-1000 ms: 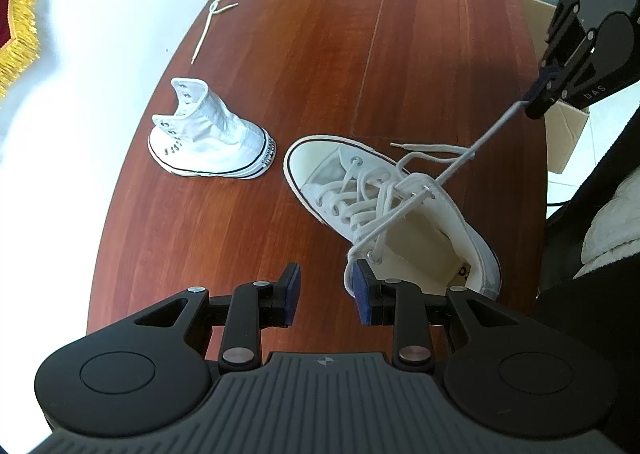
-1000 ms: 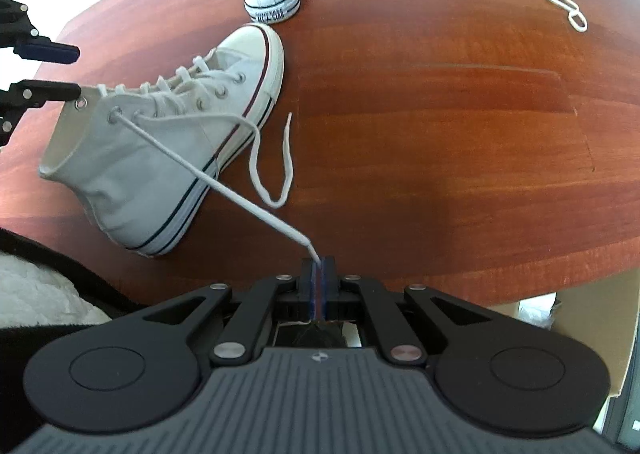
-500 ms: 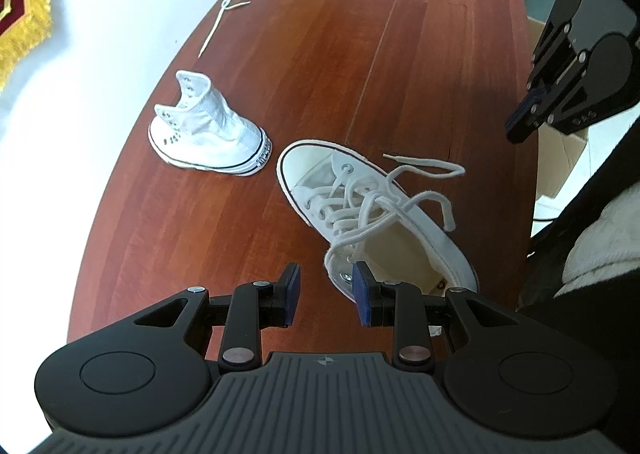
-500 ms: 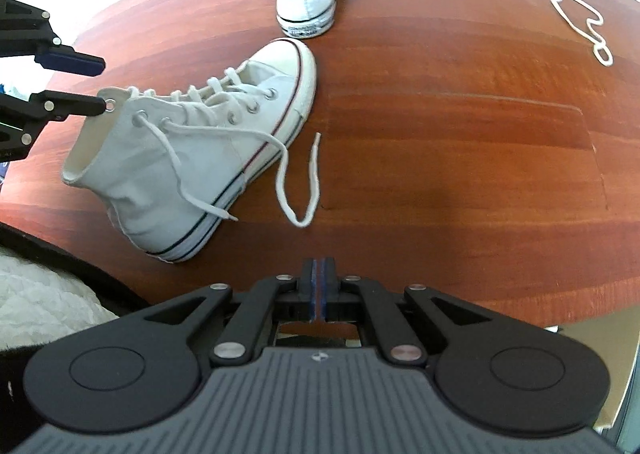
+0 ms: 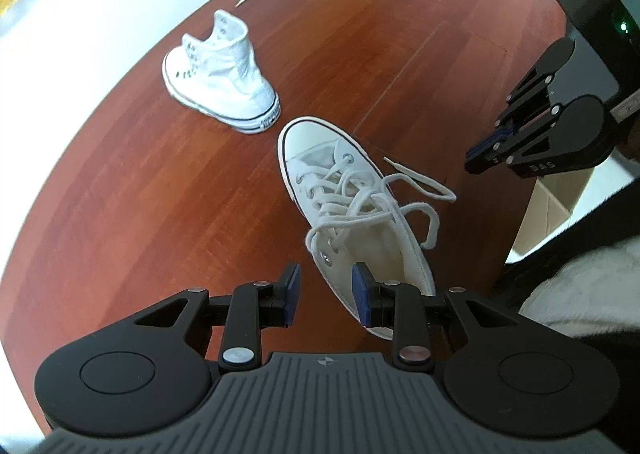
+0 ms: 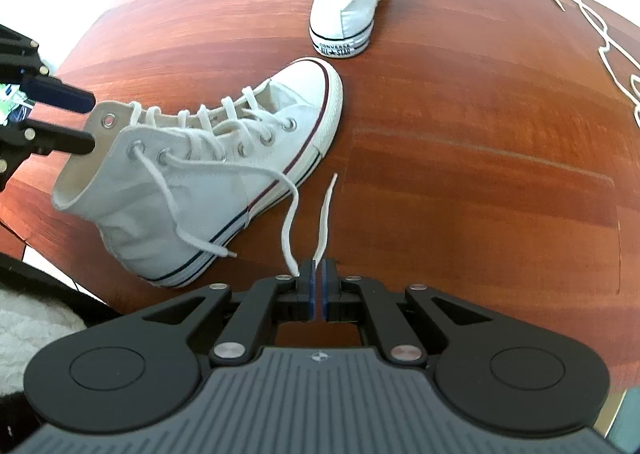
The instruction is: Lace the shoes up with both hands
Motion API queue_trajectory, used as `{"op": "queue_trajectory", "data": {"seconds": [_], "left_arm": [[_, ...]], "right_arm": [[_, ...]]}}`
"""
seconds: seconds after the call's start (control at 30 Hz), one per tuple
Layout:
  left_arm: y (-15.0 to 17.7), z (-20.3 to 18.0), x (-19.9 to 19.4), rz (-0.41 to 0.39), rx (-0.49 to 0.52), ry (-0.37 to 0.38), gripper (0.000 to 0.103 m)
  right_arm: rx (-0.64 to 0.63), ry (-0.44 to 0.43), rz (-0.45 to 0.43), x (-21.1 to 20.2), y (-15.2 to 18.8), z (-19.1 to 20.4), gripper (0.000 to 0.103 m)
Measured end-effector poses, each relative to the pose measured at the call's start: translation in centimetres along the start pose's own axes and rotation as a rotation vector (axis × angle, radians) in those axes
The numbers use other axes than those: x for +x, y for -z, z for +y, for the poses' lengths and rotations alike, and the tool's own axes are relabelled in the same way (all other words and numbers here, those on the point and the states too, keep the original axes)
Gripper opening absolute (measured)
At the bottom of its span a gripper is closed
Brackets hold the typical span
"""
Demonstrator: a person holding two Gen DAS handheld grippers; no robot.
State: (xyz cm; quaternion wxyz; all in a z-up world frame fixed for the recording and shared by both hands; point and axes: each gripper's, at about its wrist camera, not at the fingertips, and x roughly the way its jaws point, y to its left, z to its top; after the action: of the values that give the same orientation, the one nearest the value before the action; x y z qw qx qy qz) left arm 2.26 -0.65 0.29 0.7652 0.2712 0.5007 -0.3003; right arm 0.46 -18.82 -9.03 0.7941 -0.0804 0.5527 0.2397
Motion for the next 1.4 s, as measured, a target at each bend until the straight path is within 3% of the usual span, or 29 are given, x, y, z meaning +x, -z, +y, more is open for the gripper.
{"op": "queue_trajectory", "data": {"seconds": [0.4,0.87,0.9,0.97,1.13,1.2,1.4], "left_arm": [[-0.1,-0.3,0.8,0.007,-0.148,-0.014,0.031],[0.3,-0.3,1.1,0.011,-0.229,-0.03,0.031],[0.3,-0.3,1.2,0.01,-0.23,-0.03,0.031],[0.3,-0.3,1.2,0.007,-0.23,-0.028,0.031],[0.2,-0.3,1.1,0.0,-0.231,-0.028,0.031],[0.2,-0.2,1.1,-0.002,-0.234,-0.029,0.031],[0.2,-0.1,1.2,-0.001,-0.235,-0.026,0.031]], "right_arm": [[-0.085,-0.029,0.024,2.3,-2.4,-0.3,0.004],[-0.134,-0.013,0.055,5.5,-4.1,-0.9,0.005],[-0.135,-0.012,0.053,5.6,-4.1,-0.9,0.008],[-0.138,-0.011,0.049,5.7,-4.2,-0.9,0.043],[-0.159,-0.001,0.04,5.8,-4.3,-0.3,0.038],[-0.158,-0.004,0.046,6.0,-4.4,-0.2,0.028],[-0.185,0.006,0.057,6.4,-4.6,0.2,0.027]]}}
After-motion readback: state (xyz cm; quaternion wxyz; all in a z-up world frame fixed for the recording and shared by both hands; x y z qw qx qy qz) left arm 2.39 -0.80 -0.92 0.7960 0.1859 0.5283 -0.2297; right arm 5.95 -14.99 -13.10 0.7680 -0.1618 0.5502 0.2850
